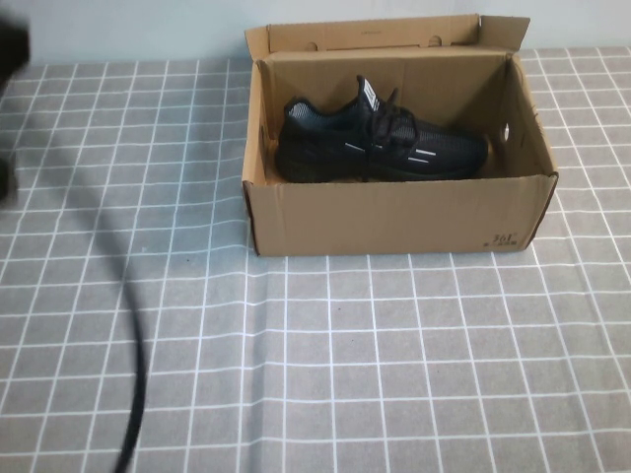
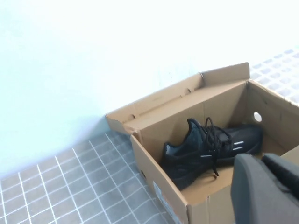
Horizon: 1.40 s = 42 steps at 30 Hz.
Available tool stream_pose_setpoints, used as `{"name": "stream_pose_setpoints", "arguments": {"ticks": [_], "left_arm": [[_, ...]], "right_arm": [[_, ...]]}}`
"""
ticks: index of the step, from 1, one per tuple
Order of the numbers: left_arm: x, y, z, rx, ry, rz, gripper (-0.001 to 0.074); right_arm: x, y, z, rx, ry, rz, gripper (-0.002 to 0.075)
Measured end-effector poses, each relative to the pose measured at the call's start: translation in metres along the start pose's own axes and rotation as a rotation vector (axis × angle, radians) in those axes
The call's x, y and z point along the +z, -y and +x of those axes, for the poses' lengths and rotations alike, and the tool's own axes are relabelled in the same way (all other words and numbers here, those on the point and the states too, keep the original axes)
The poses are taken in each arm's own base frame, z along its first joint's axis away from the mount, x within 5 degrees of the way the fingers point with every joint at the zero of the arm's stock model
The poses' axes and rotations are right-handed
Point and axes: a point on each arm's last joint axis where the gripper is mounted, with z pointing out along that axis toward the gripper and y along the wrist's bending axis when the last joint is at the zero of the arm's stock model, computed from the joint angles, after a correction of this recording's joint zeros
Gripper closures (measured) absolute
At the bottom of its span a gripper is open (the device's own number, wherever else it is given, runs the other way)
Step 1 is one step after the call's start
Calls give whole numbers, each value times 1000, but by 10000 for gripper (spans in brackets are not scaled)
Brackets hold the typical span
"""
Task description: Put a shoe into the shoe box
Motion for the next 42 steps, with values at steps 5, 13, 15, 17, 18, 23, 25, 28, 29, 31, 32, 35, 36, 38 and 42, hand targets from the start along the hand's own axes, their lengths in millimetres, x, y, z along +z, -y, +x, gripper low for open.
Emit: {"name": "stream_pose_setpoints", "arguments": {"ticks": [5, 13, 15, 17, 18, 23, 25, 28, 29, 31, 32, 35, 36, 38, 42], "left_arm": [[-15, 18, 68, -68, 92, -7, 734], [-24, 38, 166, -126, 223, -72, 734], [-21, 42, 186, -132, 225, -85, 734], [-16, 46, 206, -136, 188, -84, 734], [-14, 48, 217, -137, 160, -81, 734], [-9, 58, 259, -143, 36, -60, 734], [-9, 60, 264, -144, -1, -47, 734], [-9, 63, 269, -145, -59, -25, 734], [-9, 63, 270, -145, -73, -19, 734], [-9, 65, 273, -145, -109, -5, 734], [-9, 65, 275, -146, -123, 0, 734], [-10, 67, 277, -146, -156, 13, 734], [-10, 67, 278, -146, -161, 15, 734], [-10, 67, 279, -147, -168, 18, 734], [-10, 67, 279, -147, -173, 20, 734]], "right_arm": [[1, -1, -4, -8, 54, -15, 742], [1, -5, -7, -24, 83, -52, 742], [1, -6, -7, -17, 80, -67, 742], [1, -7, -7, -14, 79, -77, 742], [1, -8, -6, -19, 78, -83, 742], [1, -9, -6, -23, 78, -100, 742], [1, -10, -6, -19, 78, -108, 742], [0, -11, -6, -14, 78, -118, 742], [0, -11, -6, -14, 78, -120, 742], [0, -11, -6, -13, 78, -121, 742], [0, -11, -6, -11, 78, -122, 743], [0, -11, -6, -10, 78, -122, 742], [0, -11, -6, -10, 78, -122, 742], [0, -11, -6, -10, 78, -122, 742], [0, -11, -6, -10, 78, -122, 742]]}}
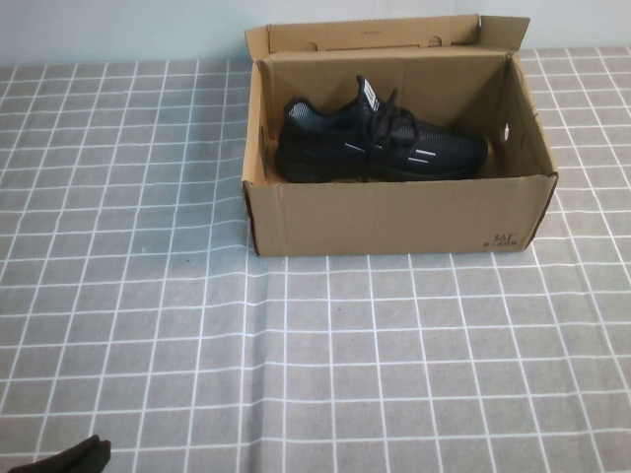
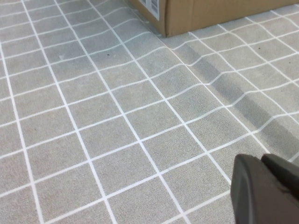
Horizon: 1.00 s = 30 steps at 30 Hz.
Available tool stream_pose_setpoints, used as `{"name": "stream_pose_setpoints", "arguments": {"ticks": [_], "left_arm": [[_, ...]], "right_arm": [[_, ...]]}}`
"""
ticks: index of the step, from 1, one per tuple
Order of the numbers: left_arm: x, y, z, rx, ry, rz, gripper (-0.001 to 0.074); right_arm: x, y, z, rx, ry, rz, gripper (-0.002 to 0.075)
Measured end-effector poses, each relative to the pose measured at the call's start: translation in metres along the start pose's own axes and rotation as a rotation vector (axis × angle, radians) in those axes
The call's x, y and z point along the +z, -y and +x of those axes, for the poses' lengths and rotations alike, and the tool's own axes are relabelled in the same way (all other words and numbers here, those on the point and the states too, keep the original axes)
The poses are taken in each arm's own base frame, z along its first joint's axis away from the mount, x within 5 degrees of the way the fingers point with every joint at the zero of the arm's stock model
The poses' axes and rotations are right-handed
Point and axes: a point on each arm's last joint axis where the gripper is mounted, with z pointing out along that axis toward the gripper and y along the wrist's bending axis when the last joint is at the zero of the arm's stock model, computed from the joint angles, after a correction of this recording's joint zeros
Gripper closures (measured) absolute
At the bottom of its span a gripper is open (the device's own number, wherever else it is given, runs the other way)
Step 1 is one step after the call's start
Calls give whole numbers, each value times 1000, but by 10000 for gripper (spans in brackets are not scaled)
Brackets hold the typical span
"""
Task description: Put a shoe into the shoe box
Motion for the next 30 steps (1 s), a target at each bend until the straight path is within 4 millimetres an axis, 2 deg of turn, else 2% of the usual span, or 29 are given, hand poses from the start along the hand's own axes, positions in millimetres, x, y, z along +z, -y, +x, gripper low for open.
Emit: {"name": "stream_pose_setpoints", "arguments": {"ticks": [8, 11, 13, 17, 21, 25, 30], "left_arm": [[0, 0, 0, 0, -1, 0, 735], [0, 0, 0, 0, -1, 0, 735], [0, 0, 0, 0, -1, 0, 735], [0, 0, 0, 0, -1, 0, 735], [0, 0, 0, 0, -1, 0, 735], [0, 0, 1, 0, -12, 4, 735], [0, 1, 2, 0, -19, 6, 735]], "right_arm": [[0, 2, -1, -16, 9, 22, 742], [9, 6, 1, -31, 48, 52, 743], [23, 10, 4, -31, 119, 101, 742], [59, 28, 24, -21, 305, 235, 742], [86, 56, 63, 17, 454, 388, 742], [94, 71, 101, 52, 521, 457, 742], [92, 72, 122, 56, 546, 452, 742]]}}
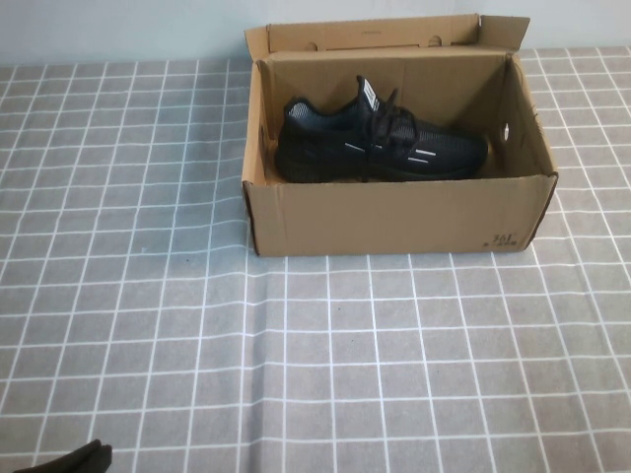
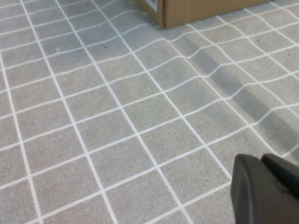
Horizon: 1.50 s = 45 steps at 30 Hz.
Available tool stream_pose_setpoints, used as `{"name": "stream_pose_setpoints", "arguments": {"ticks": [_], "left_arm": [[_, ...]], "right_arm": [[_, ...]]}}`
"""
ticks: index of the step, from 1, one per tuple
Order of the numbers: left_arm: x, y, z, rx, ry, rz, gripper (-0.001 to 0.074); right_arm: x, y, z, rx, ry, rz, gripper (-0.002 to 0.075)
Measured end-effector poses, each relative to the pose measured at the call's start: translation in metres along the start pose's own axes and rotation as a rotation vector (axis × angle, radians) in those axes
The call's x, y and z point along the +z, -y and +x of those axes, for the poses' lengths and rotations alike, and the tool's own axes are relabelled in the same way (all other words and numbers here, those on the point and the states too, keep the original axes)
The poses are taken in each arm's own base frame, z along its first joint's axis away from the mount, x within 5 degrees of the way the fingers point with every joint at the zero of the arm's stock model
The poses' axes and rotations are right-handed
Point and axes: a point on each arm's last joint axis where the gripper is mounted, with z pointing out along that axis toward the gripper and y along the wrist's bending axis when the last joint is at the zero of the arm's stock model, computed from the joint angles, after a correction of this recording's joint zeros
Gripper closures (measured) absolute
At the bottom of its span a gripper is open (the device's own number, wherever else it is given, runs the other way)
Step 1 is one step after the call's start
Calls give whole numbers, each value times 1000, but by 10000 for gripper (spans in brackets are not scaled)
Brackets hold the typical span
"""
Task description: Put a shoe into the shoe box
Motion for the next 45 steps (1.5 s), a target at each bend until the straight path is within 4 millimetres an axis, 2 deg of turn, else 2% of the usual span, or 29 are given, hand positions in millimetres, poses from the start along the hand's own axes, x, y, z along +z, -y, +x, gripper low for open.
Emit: {"name": "stream_pose_setpoints", "arguments": {"ticks": [3, 13, 45], "left_arm": [[0, 0, 0, 0, -3, 1, 735], [0, 0, 0, 0, -2, 2, 735], [-1, 0, 0, 30, 3, -4, 735]], "right_arm": [[-3, 1, 5, 0, -43, 3, 742], [-11, 6, 40, -11, -431, 63, 742], [-12, 7, 42, -10, -456, 67, 742]]}}
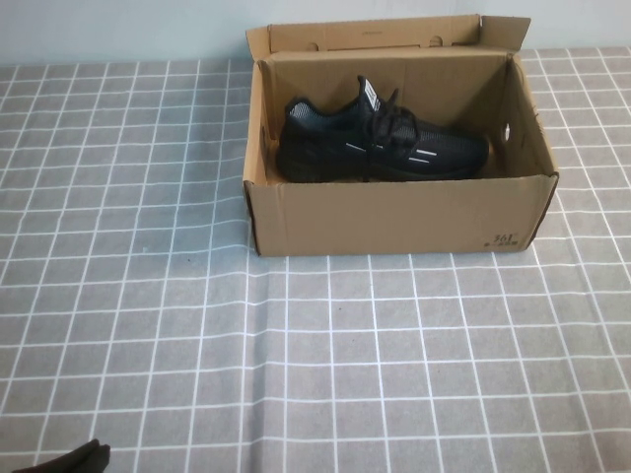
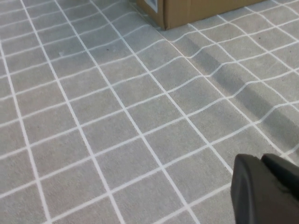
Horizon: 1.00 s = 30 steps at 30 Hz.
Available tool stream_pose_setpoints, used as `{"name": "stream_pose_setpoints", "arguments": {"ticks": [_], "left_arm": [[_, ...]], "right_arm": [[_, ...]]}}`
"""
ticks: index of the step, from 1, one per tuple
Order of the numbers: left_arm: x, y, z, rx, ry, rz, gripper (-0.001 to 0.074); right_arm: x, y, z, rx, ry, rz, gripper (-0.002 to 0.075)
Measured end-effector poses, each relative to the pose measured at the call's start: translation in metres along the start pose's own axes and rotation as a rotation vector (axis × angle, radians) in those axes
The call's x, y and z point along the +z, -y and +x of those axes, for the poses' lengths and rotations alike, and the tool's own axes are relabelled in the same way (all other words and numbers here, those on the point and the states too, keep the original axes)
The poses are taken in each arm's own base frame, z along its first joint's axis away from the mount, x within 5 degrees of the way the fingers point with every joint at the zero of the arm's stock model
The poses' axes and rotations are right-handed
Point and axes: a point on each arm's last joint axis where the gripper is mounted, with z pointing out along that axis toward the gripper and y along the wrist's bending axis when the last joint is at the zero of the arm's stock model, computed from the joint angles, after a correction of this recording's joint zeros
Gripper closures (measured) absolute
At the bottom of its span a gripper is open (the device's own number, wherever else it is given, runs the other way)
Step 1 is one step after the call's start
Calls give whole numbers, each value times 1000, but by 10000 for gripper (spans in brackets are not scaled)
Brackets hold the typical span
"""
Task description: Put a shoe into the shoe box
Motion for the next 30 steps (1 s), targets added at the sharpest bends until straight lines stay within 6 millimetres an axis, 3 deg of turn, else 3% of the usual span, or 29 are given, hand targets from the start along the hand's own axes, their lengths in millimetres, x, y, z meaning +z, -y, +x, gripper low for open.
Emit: {"name": "stream_pose_setpoints", "arguments": {"ticks": [13, 18, 25, 30], "left_arm": [[-28, -20, -16, -183, 358, -341, 735], [-27, -21, -9, -217, 291, -370, 735], [-23, -17, 10, -214, 71, -349, 735], [-23, -18, 11, -206, 62, -351, 735]], "right_arm": [[0, 0, 0, 2, 0, -1, 743], [0, 0, 0, 3, 1, -2, 742], [0, 0, 0, 3, 1, -2, 742], [0, 0, 0, 3, 1, -2, 742]]}}
